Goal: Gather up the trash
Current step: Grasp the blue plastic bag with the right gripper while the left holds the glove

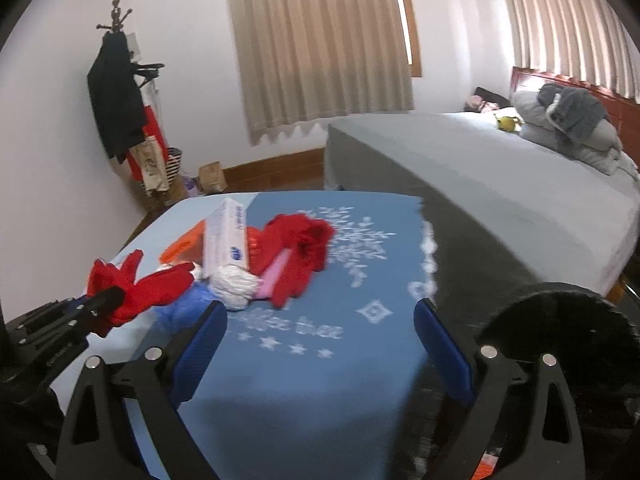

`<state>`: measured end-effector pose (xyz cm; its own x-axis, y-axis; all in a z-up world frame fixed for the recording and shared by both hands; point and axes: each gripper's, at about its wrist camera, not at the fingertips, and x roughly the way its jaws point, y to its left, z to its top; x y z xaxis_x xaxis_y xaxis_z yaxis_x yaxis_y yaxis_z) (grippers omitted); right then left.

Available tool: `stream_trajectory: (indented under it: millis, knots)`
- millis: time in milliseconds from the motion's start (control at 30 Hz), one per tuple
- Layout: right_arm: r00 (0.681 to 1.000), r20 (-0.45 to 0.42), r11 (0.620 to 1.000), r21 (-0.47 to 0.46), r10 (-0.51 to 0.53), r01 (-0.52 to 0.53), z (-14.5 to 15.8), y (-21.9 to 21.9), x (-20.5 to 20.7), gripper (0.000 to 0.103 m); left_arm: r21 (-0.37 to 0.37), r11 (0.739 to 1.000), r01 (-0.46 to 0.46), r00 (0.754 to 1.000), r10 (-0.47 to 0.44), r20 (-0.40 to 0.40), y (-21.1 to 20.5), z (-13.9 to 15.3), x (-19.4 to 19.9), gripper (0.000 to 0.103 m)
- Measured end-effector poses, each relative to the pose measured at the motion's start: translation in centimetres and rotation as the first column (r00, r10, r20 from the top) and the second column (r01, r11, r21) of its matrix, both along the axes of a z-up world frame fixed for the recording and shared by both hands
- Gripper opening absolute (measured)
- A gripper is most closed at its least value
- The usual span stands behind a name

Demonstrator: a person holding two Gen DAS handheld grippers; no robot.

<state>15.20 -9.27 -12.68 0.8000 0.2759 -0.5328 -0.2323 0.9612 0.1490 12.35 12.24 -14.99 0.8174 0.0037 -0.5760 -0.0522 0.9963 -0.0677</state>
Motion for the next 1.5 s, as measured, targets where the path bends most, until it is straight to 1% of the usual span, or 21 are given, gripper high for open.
stream_trajectory:
  millis: [200,300,500,567,800,900,1000,1033,1067,1100,1200,1233,1267,1367,1500]
  knots:
    - [0.997,-0.009,0.997,0.008,0.083,-0.083,-0.7,5.2,1.7,0.092,0.02,0.996,-0.091,0.996,0.091,0.0,4.6,0.0,0.1,0.009]
    - [0.992,-0.013,0.992,0.006,0.129,-0.128,-1.2,8.0,2.4,0.09,0.035,0.993,-0.117,0.993,0.117,0.0,6.1,-0.4,0.3,0.009]
    - [0.98,-0.06,0.981,0.008,0.192,-0.192,-2.9,12.2,3.7,0.082,0.021,0.985,-0.173,0.985,0.174,-0.015,9.3,-1.2,0.6,0.01]
    - [0.976,-0.076,0.978,0.001,0.206,-0.207,-3.5,13.3,4.0,0.08,0.023,0.984,-0.179,0.984,0.179,-0.015,9.7,-1.3,0.6,0.01]
    - [0.965,-0.137,0.973,-0.029,0.225,-0.231,-5.4,16.0,5.4,0.079,0.015,0.981,-0.195,0.981,0.195,-0.021,11.0,-1.8,0.9,0.01]
    - [0.96,-0.169,0.969,-0.067,0.223,-0.237,-6.6,17.2,5.9,0.074,0.01,0.981,-0.196,0.98,0.196,-0.025,11.3,-2.0,1.0,0.01]
    - [0.96,-0.184,0.969,-0.091,0.21,-0.229,-7.0,17.6,6.1,0.063,0.005,0.98,-0.2,0.979,0.201,-0.025,11.6,-2.0,1.0,0.01]
    - [0.96,-0.184,0.97,-0.085,0.211,-0.23,-7.0,17.6,6.2,0.056,0.002,0.979,-0.202,0.979,0.202,-0.025,11.7,-2.1,1.0,0.01]
    - [0.959,-0.183,0.97,-0.077,0.215,-0.232,-7.0,17.5,6.2,0.052,-0.001,0.979,-0.203,0.979,0.203,-0.026,11.8,-2.1,1.0,0.01]
    - [0.96,-0.18,0.969,-0.078,0.216,-0.233,-7.0,17.4,6.2,0.05,-0.002,0.979,-0.204,0.979,0.204,-0.027,11.8,-2.2,1.0,0.01]
    - [0.96,-0.156,0.964,-0.095,0.231,-0.247,-6.6,17.5,5.7,0.038,-0.003,0.979,-0.202,0.979,0.202,-0.029,11.6,-2.3,0.9,0.01]
    - [0.96,-0.144,0.963,-0.085,0.242,-0.256,-6.2,17.3,5.4,0.026,-0.005,0.98,-0.201,0.979,0.201,-0.029,11.4,-2.2,0.8,0.01]
    - [0.958,-0.139,0.962,-0.074,0.251,-0.263,-5.9,17.3,5.3,0.023,-0.005,0.98,-0.2,0.979,0.2,-0.026,11.3,-2.1,0.7,0.01]
    - [0.953,-0.135,0.958,-0.064,0.271,-0.281,-5.2,16.9,4.8,0.018,-0.008,0.981,-0.195,0.981,0.195,-0.022,11.2,-1.8,0.5,0.01]
    - [0.952,-0.126,0.959,-0.025,0.278,-0.283,-4.3,15.7,4.2,0.015,-0.011,0.982,-0.189,0.982,0.188,-0.016,10.8,-1.4,0.3,0.01]
